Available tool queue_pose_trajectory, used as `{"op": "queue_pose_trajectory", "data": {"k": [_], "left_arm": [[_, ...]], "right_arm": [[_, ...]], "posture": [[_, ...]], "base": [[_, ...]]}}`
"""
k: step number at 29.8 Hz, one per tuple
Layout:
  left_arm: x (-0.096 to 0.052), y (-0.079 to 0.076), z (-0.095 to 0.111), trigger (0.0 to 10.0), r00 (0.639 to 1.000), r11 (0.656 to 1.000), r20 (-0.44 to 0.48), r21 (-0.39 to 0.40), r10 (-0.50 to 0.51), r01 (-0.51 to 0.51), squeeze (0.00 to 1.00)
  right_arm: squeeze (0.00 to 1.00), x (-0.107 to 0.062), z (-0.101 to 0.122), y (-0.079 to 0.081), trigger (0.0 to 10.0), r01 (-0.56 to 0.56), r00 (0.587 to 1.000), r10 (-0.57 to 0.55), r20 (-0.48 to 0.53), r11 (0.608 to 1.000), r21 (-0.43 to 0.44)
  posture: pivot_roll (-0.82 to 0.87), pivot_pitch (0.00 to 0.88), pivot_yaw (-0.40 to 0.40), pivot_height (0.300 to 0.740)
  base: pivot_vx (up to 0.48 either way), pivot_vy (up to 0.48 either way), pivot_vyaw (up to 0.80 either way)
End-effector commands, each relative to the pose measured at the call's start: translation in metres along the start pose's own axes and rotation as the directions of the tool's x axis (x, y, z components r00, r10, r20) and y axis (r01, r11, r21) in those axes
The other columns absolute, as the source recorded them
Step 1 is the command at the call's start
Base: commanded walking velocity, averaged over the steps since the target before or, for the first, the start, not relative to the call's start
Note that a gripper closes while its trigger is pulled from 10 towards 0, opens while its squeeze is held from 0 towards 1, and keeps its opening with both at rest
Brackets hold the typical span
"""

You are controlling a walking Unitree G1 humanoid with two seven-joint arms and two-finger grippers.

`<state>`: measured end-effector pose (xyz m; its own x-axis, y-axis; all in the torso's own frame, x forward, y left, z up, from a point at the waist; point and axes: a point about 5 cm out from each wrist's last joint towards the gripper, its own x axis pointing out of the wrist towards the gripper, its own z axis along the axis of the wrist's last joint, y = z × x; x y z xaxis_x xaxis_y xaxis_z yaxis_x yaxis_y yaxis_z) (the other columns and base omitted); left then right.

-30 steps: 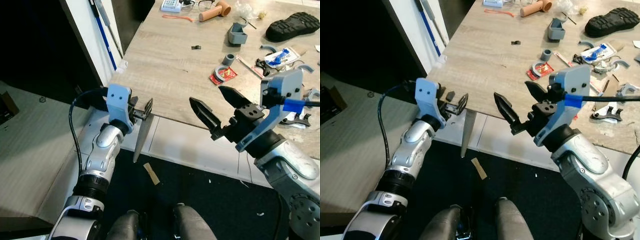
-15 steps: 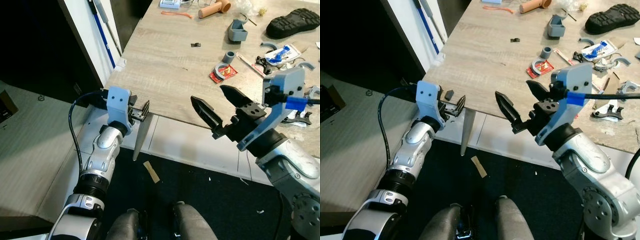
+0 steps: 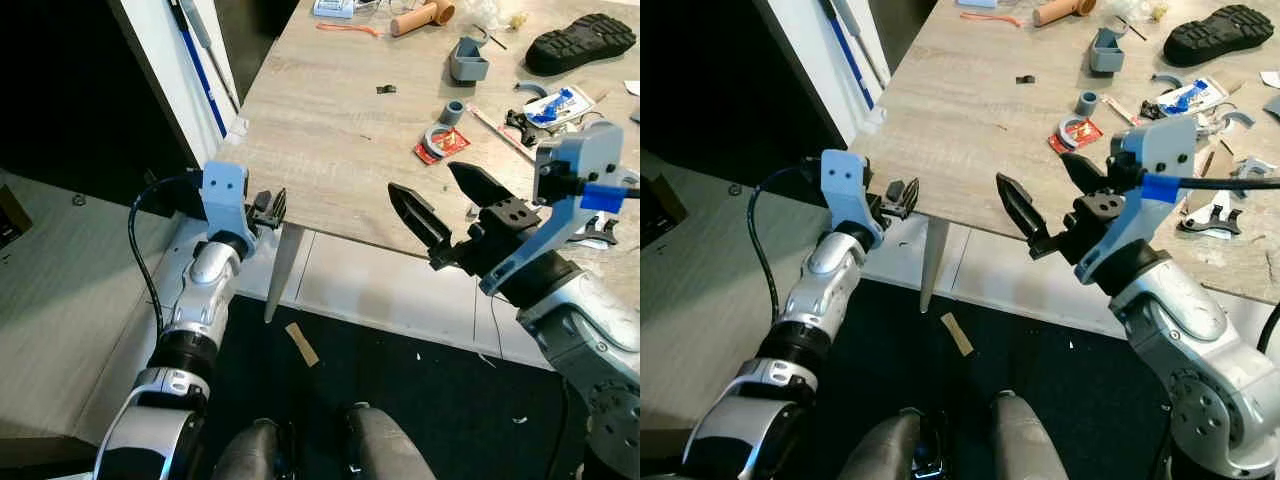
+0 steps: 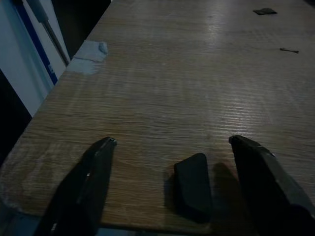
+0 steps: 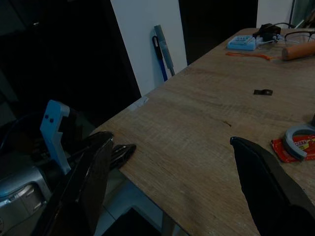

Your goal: Picking trash to rubbish bin

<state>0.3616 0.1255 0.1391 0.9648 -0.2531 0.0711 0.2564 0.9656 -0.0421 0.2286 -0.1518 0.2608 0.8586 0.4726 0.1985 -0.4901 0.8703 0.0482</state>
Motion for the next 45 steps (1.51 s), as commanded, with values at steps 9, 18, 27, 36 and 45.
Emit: {"op": "queue_pose_trajectory", "data": {"k": [9, 18, 27, 36, 45], "left_arm": [[-0.021, -0.004, -0.044, 0.0, 0.985, 0.997, -0.163, 0.040, -0.055, 0.062, 0.00], [-0.027, -0.001, -0.049, 0.0, 0.982, 0.995, -0.179, 0.071, -0.060, 0.074, 0.00], [-0.028, -0.005, -0.052, 0.0, 0.980, 0.991, -0.181, 0.093, -0.078, 0.096, 0.00], [-0.023, -0.004, -0.047, 0.0, 0.986, 0.994, -0.156, 0.075, -0.062, 0.074, 0.00], [0.002, -0.013, 0.016, 0.0, 0.985, 0.877, 0.120, -0.450, -0.127, 0.168, 0.00]], "right_arm": [[0.00, -0.001, 0.004, 0.001, 10.0, -0.005, 1.000, 0.005, 0.006, 1.000, -0.013], [0.00, -0.001, 0.005, -0.002, 10.0, 0.004, 1.000, -0.004, 0.013, 1.000, -0.021], [0.00, 0.000, 0.006, -0.004, 10.0, 0.006, 1.000, -0.006, 0.017, 1.000, -0.026], [0.00, 0.002, 0.005, -0.006, 10.0, -0.015, 1.000, 0.016, 0.014, 0.999, -0.041], [0.00, 0.009, 0.007, 0.001, 10.0, -0.065, 0.998, 0.066, 0.024, 0.998, -0.020]], "posture": [[-0.26, 0.251, 0.092, 0.740], [-0.26, 0.245, 0.096, 0.740], [-0.26, 0.229, 0.094, 0.740], [-0.26, 0.207, 0.093, 0.740], [-0.26, 0.168, 0.082, 0.740]], "base": [[0.000, 0.000, 0.00], [0.000, 0.000, 0.00], [0.000, 0.000, 0.00], [0.000, 0.000, 0.00], [0.000, 0.000, 0.00]]}}
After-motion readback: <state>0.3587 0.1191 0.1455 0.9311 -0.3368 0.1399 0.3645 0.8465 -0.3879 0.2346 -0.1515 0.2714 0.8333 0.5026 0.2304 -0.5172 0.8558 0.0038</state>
